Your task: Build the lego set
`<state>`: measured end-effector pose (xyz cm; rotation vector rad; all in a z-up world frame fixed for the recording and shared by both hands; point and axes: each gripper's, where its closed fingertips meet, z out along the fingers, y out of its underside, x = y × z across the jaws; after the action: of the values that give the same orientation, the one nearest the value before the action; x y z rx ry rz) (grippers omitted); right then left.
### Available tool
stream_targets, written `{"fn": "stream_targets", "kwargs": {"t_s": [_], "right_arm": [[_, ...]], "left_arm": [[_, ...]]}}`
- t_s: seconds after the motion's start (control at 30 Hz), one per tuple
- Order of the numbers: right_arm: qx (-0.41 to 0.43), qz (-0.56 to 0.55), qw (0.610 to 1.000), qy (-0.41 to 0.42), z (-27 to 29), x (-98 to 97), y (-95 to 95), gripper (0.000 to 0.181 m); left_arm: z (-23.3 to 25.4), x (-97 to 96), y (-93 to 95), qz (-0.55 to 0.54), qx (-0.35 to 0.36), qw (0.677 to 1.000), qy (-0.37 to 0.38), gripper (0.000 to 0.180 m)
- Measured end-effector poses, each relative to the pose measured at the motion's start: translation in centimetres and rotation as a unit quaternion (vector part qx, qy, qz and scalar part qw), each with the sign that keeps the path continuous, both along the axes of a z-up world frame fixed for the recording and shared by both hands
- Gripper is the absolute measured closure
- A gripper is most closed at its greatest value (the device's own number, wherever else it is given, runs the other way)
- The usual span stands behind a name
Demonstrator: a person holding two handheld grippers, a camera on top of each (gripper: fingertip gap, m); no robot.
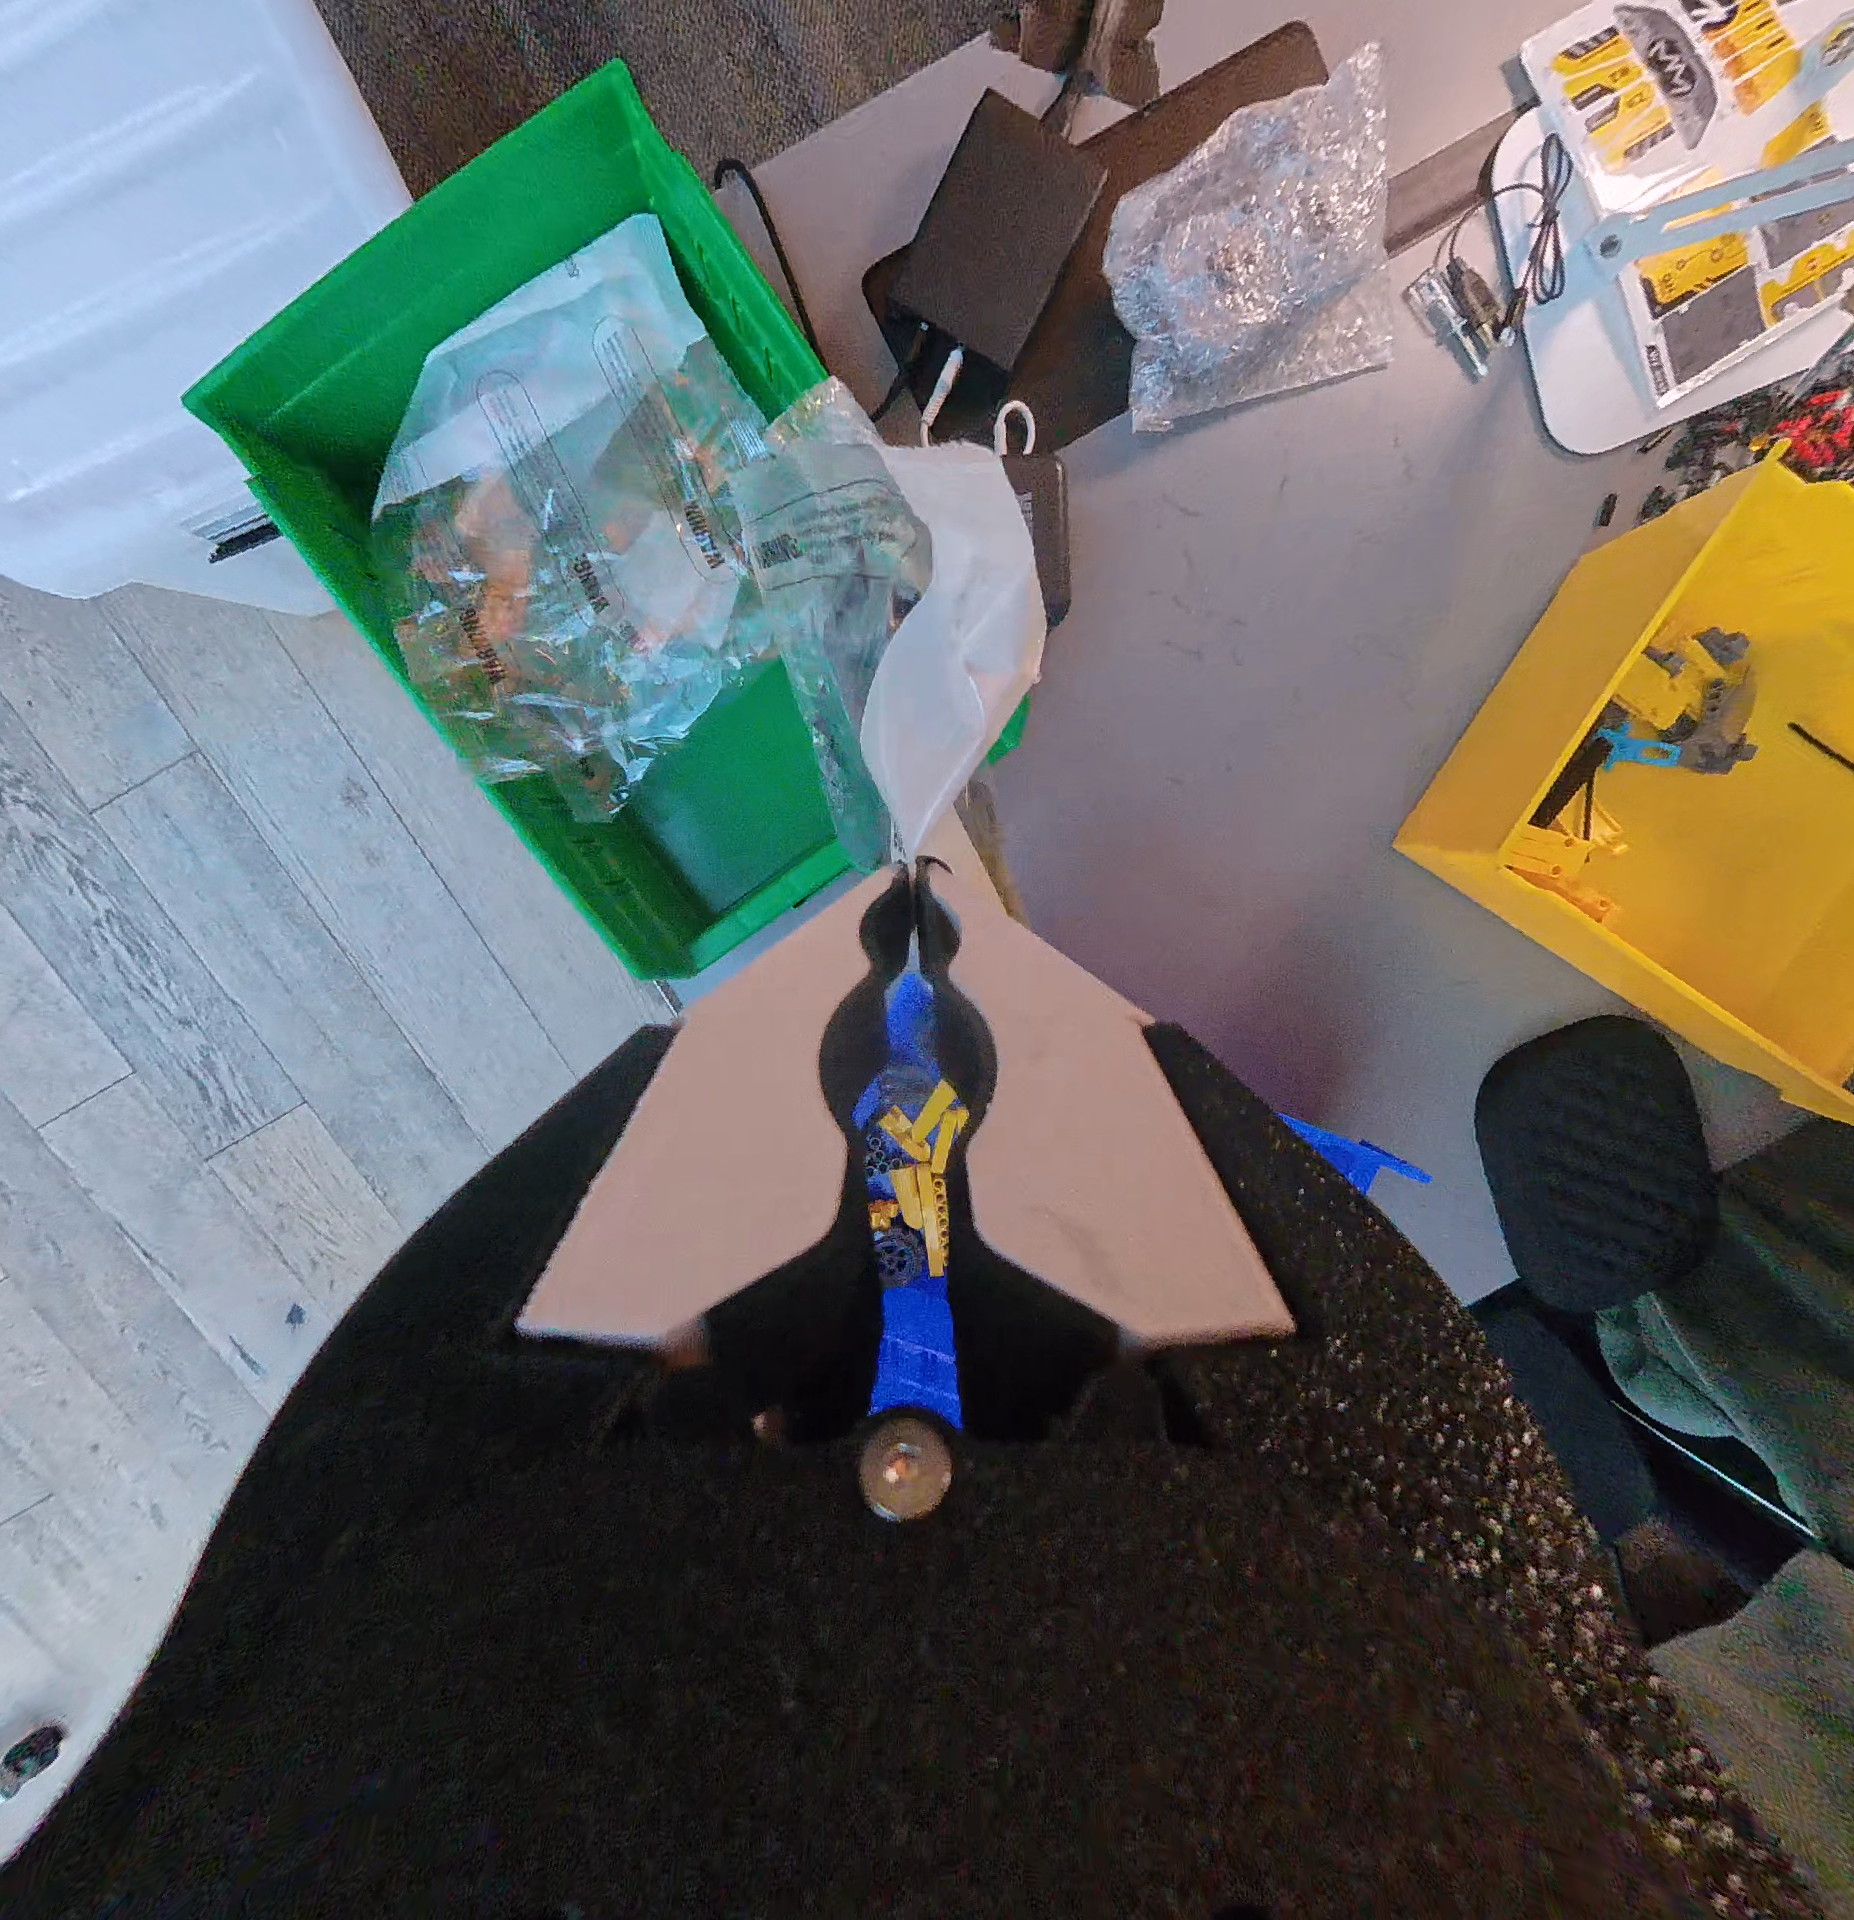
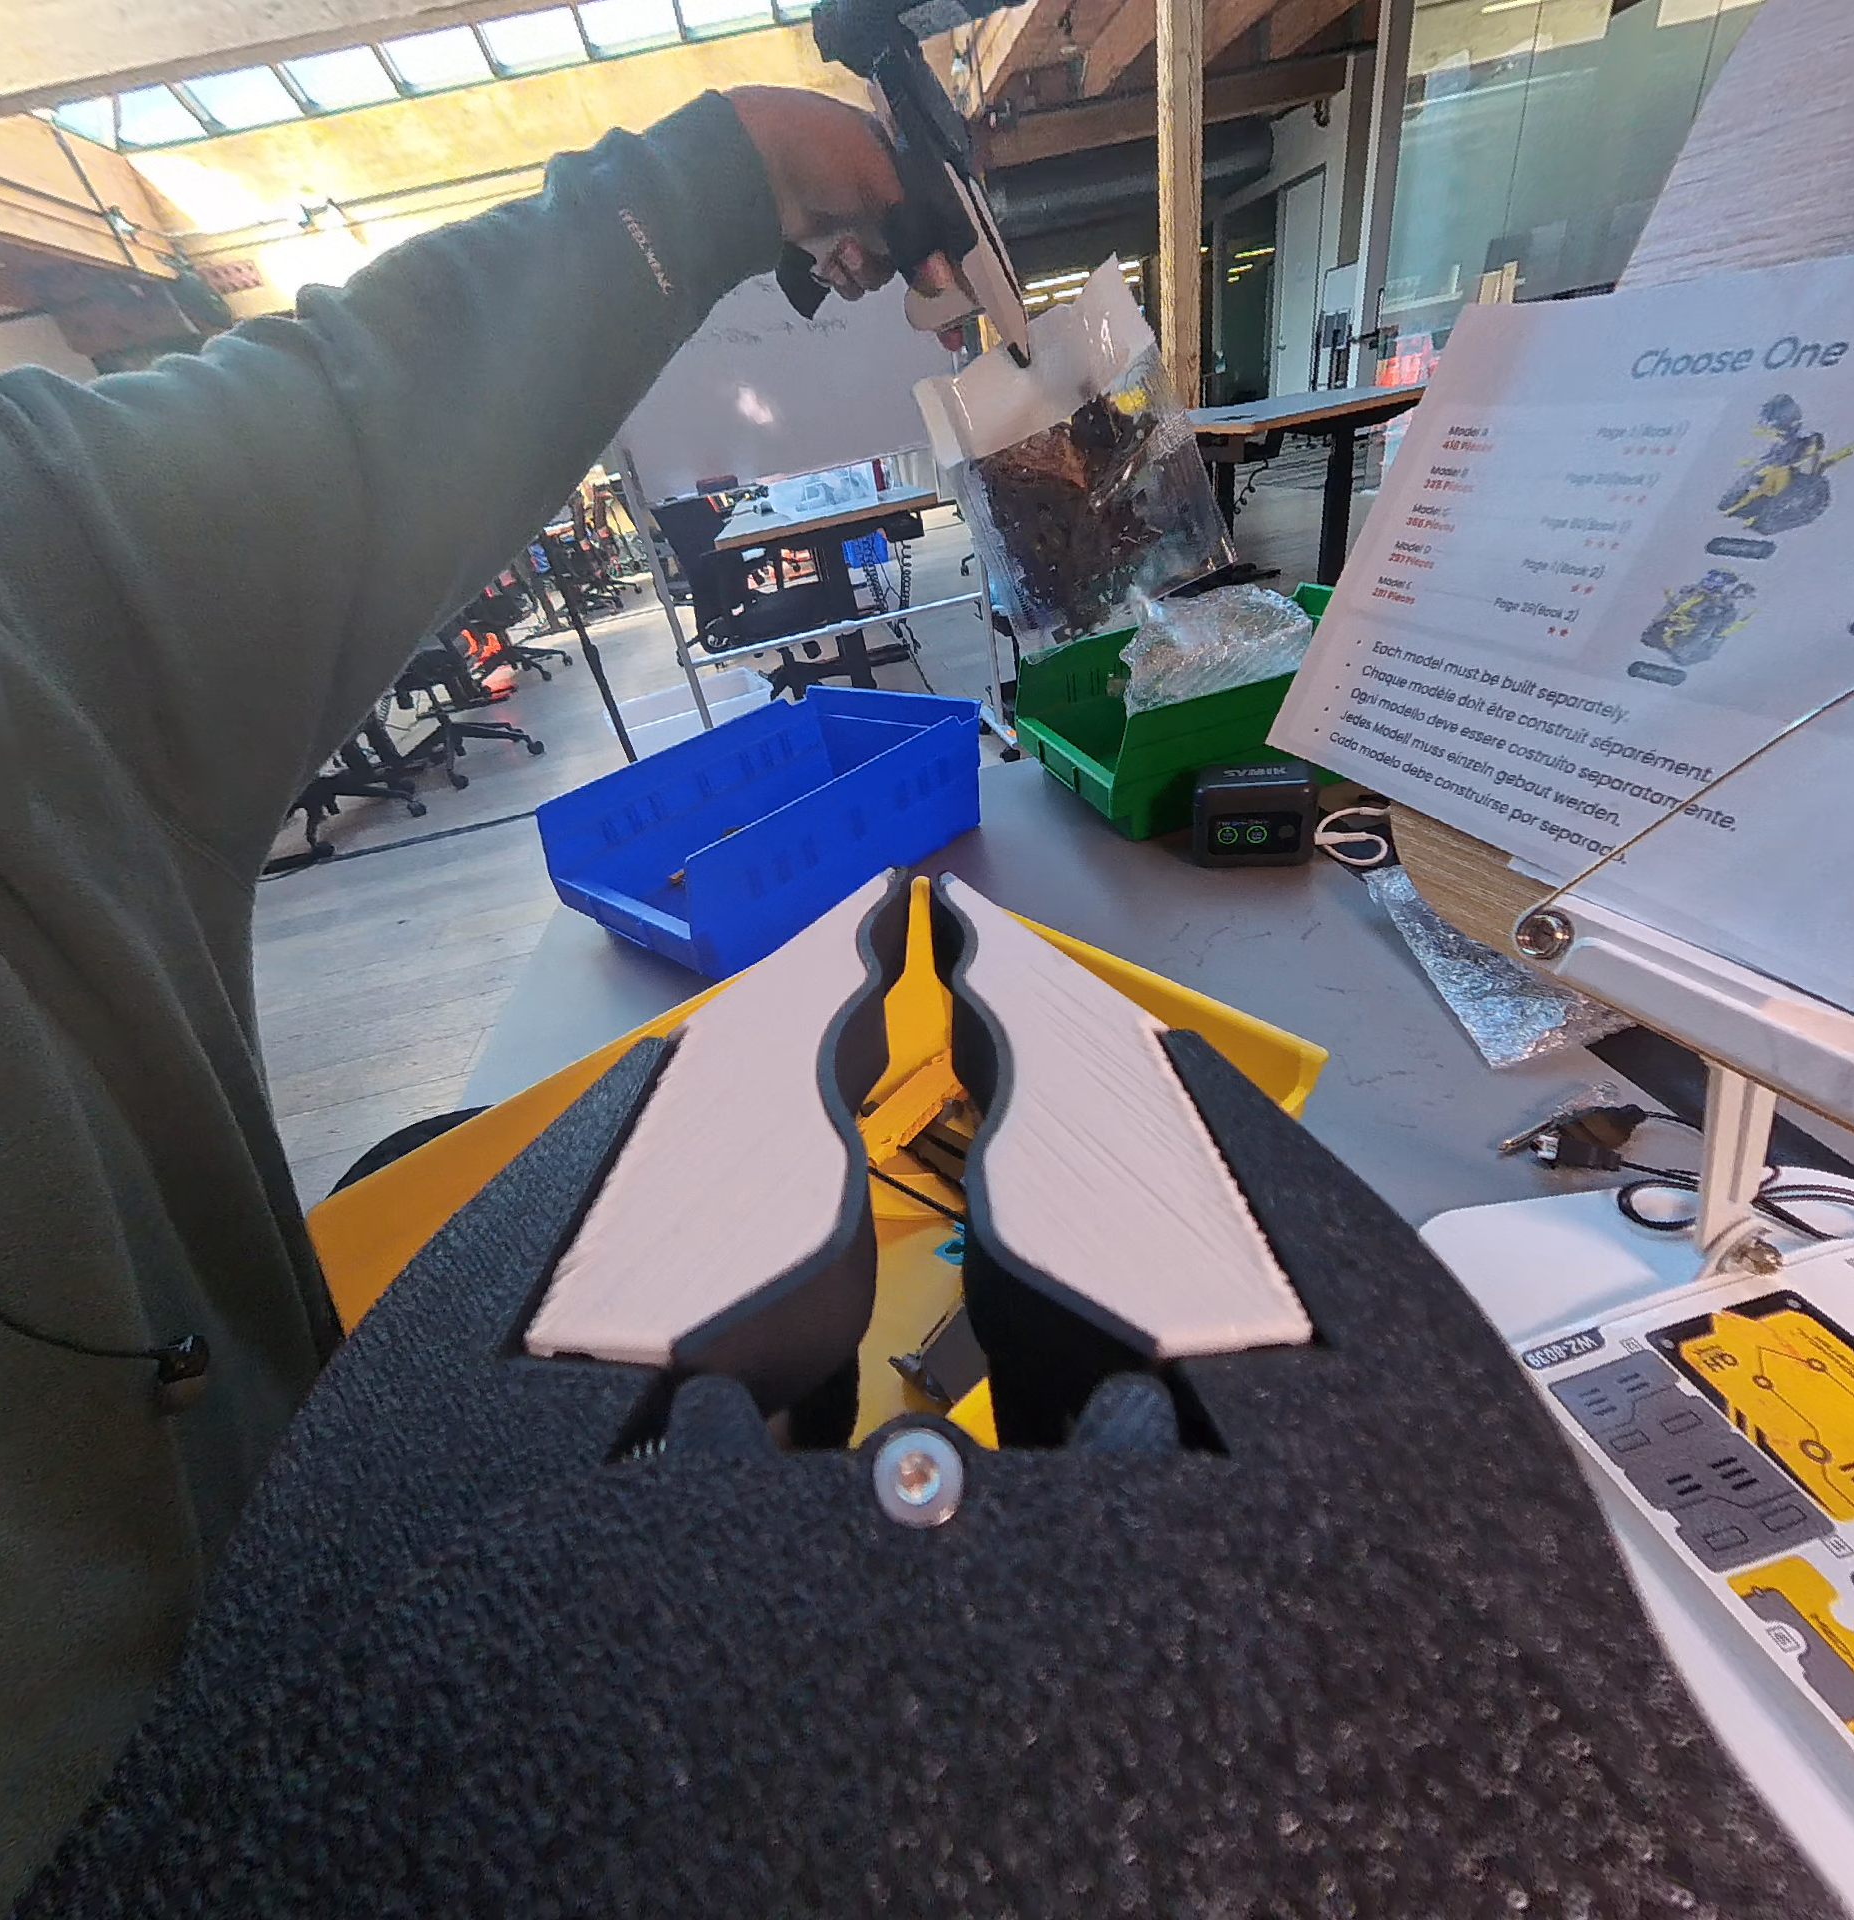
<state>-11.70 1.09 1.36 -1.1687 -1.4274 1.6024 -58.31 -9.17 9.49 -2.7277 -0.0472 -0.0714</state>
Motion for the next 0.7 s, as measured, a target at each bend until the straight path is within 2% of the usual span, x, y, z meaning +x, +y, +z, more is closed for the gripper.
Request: {"fn": "stream_targets", "kwargs": {"t_s": [0.23, 0.4, 0.57, 0.7], "right_arm": [[0.004, 0.004, 1.000, 0.006, 0.5, 0.2, -0.4, 0.179], [0.004, 0.010, 1.000, 0.011, 0.8, 0.3, -0.7, 0.179], [-0.001, 0.032, 0.999, 0.028, 1.4, 0.2, -2.0, 0.175], [-0.013, 0.052, 0.998, 0.043, 1.8, -0.1, -3.4, 0.157]], "left_arm": [[3.5, 4.2, 0.6, -0.054, 0.096, 0.992, -0.055, 0.180], [6.9, 10.5, 0.8, -0.142, 0.173, 0.971, -0.081, 0.180], [10.7, 19.8, 0.7, -0.247, 0.279, 0.921, -0.113, 0.180], [12.5, 28.2, 0.1, -0.329, 0.360, 0.862, -0.140, 0.180]]}}
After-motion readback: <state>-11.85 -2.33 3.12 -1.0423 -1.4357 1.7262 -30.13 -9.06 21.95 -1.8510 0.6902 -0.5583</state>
